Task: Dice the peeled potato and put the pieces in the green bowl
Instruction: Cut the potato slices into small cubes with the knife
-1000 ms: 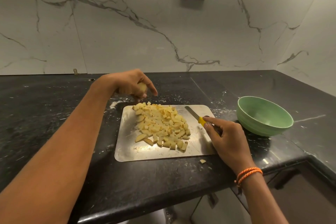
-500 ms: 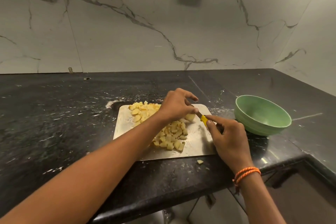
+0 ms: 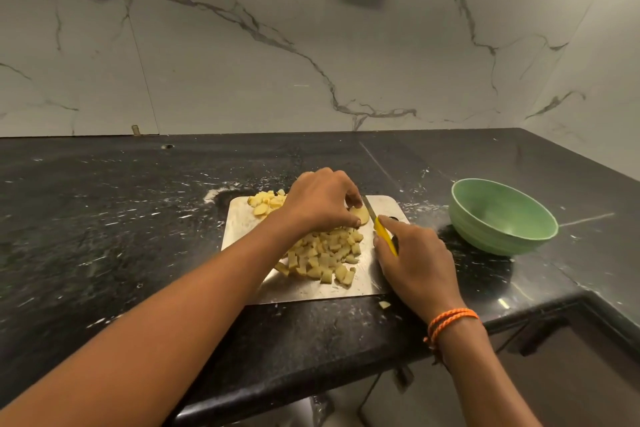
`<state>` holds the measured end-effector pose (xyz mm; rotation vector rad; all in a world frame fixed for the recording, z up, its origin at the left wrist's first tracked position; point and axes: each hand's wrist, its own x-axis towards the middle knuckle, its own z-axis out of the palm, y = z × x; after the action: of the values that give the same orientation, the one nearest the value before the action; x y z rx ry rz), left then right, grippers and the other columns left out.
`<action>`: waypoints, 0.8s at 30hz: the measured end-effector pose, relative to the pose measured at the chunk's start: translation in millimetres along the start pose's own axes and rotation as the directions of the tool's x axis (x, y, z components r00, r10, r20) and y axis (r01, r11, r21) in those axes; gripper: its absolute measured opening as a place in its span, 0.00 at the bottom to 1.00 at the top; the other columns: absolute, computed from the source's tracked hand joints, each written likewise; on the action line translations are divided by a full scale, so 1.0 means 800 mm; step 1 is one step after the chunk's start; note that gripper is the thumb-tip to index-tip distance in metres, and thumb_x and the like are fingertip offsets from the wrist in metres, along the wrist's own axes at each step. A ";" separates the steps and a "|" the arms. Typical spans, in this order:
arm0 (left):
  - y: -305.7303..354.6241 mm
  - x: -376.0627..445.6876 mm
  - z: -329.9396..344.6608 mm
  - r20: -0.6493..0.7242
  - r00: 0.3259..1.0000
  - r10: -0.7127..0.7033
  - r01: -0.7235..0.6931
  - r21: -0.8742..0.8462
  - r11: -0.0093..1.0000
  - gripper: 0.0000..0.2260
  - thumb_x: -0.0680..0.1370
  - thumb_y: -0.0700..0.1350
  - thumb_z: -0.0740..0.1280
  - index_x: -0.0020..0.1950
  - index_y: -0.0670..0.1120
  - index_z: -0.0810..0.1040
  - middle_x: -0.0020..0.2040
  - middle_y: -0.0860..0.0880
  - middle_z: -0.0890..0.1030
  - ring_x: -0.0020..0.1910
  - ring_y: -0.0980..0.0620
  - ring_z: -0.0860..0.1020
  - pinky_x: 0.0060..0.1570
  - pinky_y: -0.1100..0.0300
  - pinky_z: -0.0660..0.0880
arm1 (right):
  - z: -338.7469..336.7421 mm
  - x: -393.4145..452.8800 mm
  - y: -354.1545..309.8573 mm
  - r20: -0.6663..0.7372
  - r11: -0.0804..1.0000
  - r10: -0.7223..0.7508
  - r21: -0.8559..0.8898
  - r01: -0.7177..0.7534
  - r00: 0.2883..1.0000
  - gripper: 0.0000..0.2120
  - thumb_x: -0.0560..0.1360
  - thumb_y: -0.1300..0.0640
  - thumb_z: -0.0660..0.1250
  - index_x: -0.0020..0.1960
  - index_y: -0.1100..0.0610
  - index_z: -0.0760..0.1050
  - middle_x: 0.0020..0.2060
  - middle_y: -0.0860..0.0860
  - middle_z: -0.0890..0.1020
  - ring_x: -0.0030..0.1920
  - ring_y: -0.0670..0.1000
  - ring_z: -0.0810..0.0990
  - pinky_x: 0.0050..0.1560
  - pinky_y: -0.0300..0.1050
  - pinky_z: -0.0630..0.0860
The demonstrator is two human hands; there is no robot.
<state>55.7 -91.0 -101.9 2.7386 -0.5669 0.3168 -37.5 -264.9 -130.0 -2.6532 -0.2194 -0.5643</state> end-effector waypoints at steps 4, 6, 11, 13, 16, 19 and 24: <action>0.000 -0.001 0.003 -0.046 0.998 -0.053 0.053 0.004 0.999 0.18 0.74 0.61 0.78 0.61 0.57 0.87 0.60 0.56 0.86 0.56 0.53 0.82 0.49 0.58 0.71 | -0.001 0.003 -0.006 -0.075 0.999 -0.027 0.024 0.029 0.997 0.20 0.80 0.51 0.66 0.71 0.51 0.75 0.49 0.56 0.86 0.48 0.60 0.84 0.44 0.54 0.80; 0.002 -0.001 0.005 -0.080 0.994 -0.071 0.072 0.013 0.997 0.18 0.73 0.62 0.78 0.60 0.57 0.88 0.58 0.56 0.86 0.54 0.53 0.82 0.48 0.58 0.71 | -0.001 0.000 -0.008 -0.069 0.998 -0.061 0.002 0.061 0.996 0.20 0.80 0.51 0.66 0.71 0.50 0.75 0.45 0.56 0.86 0.45 0.60 0.83 0.42 0.53 0.78; 0.008 -0.001 0.013 -0.141 0.981 -0.136 0.142 0.038 0.989 0.19 0.72 0.64 0.78 0.57 0.56 0.89 0.49 0.56 0.88 0.41 0.55 0.78 0.43 0.59 0.73 | 0.000 -0.002 -0.010 -0.009 0.998 -0.065 -0.008 0.065 0.998 0.18 0.80 0.53 0.64 0.69 0.51 0.77 0.51 0.57 0.86 0.50 0.62 0.83 0.46 0.56 0.80; 0.009 0.000 0.014 -0.146 0.978 -0.149 0.157 0.047 0.986 0.18 0.73 0.64 0.78 0.57 0.56 0.89 0.49 0.56 0.88 0.39 0.56 0.76 0.42 0.59 0.72 | 0.000 -0.008 -0.010 -0.010 0.998 -0.065 -0.017 0.065 0.998 0.19 0.79 0.52 0.64 0.70 0.50 0.76 0.50 0.57 0.86 0.50 0.61 0.83 0.46 0.55 0.80; 0.009 0.001 0.015 -0.156 0.976 -0.149 0.159 0.057 0.986 0.18 0.74 0.64 0.77 0.58 0.56 0.89 0.46 0.56 0.88 0.38 0.56 0.75 0.41 0.59 0.71 | -0.005 -0.028 -0.002 -0.020 0.997 -0.075 -0.021 0.074 0.997 0.20 0.79 0.51 0.65 0.71 0.48 0.76 0.42 0.52 0.85 0.44 0.58 0.82 0.43 0.53 0.78; 0.008 0.000 0.016 -0.158 0.976 -0.148 0.159 0.057 0.986 0.19 0.74 0.64 0.77 0.59 0.55 0.88 0.46 0.56 0.88 0.37 0.56 0.76 0.41 0.59 0.72 | -0.014 -0.050 0.003 -0.004 0.998 -0.057 -0.001 0.057 0.998 0.20 0.79 0.50 0.66 0.71 0.46 0.76 0.29 0.45 0.72 0.35 0.52 0.75 0.37 0.50 0.75; 0.002 0.003 0.006 -0.101 0.979 -0.178 0.175 -0.036 0.984 0.16 0.74 0.60 0.78 0.58 0.54 0.89 0.50 0.55 0.88 0.40 0.56 0.78 0.38 0.59 0.75 | -0.020 -0.057 0.001 -0.127 0.990 -0.009 0.140 0.027 0.992 0.19 0.78 0.53 0.69 0.69 0.47 0.77 0.24 0.38 0.63 0.26 0.41 0.66 0.30 0.39 0.62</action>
<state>58.0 -95.4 -105.3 2.7034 -0.2964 0.4012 -84.4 -275.7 -136.1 -2.4708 -0.2374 -0.6940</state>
